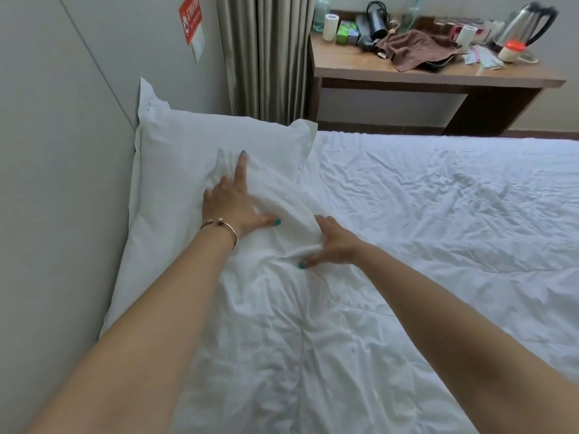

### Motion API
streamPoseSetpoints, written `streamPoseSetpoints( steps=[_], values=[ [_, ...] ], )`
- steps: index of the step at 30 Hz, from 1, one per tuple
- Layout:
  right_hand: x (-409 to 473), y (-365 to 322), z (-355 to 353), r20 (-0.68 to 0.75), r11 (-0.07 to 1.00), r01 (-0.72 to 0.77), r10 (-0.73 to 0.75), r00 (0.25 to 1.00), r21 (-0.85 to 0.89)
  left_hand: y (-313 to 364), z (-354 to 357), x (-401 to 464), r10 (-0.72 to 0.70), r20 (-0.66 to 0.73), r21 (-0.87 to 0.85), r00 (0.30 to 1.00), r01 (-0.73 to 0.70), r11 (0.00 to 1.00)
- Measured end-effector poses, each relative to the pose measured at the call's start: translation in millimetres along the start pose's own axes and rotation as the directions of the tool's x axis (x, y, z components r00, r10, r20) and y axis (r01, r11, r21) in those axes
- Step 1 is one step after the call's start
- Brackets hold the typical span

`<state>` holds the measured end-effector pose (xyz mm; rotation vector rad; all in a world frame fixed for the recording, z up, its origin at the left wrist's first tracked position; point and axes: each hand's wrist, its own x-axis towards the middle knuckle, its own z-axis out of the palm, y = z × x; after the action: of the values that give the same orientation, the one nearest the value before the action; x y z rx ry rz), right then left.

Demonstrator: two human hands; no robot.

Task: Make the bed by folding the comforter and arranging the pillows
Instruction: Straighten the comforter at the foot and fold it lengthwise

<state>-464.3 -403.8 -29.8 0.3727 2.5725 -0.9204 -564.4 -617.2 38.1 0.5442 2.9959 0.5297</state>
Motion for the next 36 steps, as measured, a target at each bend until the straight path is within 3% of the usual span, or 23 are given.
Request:
streamPoseSetpoints(
  steps=[2,4,5,7,9,13,16,17,19,20,21,22,23,25,28,30,33,36],
  values=[
    [-5,5,-3,0.099,0.994,-0.096,0.090,0.991,0.052,-1,-5,1,-0.030,0.041,-0.155,0.999,0.036,0.987],
    [-9,4,-7,0.177,0.972,-0.181,0.153,0.972,0.153,-1,-11,1,0.031,0.032,-0.016,0.999,-0.031,0.999],
    [-7,1,-10,0.130,0.960,-0.180,0.154,0.979,0.215,0,-16,2,0.092,0.004,0.078,0.996,-0.092,0.993],
    [3,-9,-26,-0.126,0.967,-0.084,0.117,0.985,0.240,3,-29,8,0.157,-0.090,0.134,0.983,-0.144,0.980],
    [13,-25,-41,-0.354,0.978,0.008,0.067,0.933,0.207,5,-43,18,0.145,-0.175,0.137,0.974,-0.122,0.983],
    [24,-41,-28,-0.475,0.960,0.004,0.135,0.870,0.281,5,-44,28,0.126,-0.240,0.233,0.962,-0.069,0.970],
    [22,-47,0,-0.454,0.890,0.095,0.133,0.881,0.445,3,-28,30,-0.034,-0.270,0.316,0.962,0.122,0.941],
    [20,-46,10,-0.459,0.866,0.150,0.100,0.883,0.478,9,-22,25,-0.022,-0.303,0.324,0.953,0.124,0.938],
    [12,-40,28,-0.496,0.884,0.230,0.002,0.869,0.407,32,-3,9,0.227,-0.395,0.355,0.890,-0.080,0.932],
    [8,-34,36,-0.504,0.908,0.242,-0.041,0.863,0.341,42,9,-2,0.369,-0.334,0.405,0.868,-0.221,0.887],
    [5,-26,43,-0.487,0.940,0.217,-0.064,0.871,0.263,46,22,-12,0.430,-0.186,0.451,0.883,-0.312,0.836],
    [0,-17,47,-0.429,0.975,0.143,-0.057,0.901,0.170,44,33,-20,0.356,-0.010,0.477,0.934,-0.308,0.823],
    [-7,-4,49,-0.337,0.996,0.054,-0.028,0.941,0.070,37,42,-22,0.184,0.119,0.510,0.976,-0.219,0.832],
    [-23,27,47,-0.160,0.997,-0.016,0.004,0.987,-0.075,26,51,-16,-0.081,0.121,0.503,0.989,0.010,0.864],
    [-62,77,36,-0.132,0.997,-0.074,0.071,0.989,-0.025,60,49,-11,-0.179,0.016,0.468,0.984,0.151,0.871],
    [-89,108,25,-0.144,0.982,-0.173,0.182,0.973,0.074,104,61,-18,-0.052,-0.005,0.451,0.999,0.049,0.891],
    [-131,160,5,-0.132,0.944,-0.307,0.322,0.937,0.124,171,98,-53,0.286,0.160,0.412,0.945,-0.327,0.850],
    [-172,221,-15,-0.105,0.911,-0.382,0.400,0.911,0.153,231,140,-98,0.311,0.348,0.294,0.884,-0.418,0.859]
  ],
)
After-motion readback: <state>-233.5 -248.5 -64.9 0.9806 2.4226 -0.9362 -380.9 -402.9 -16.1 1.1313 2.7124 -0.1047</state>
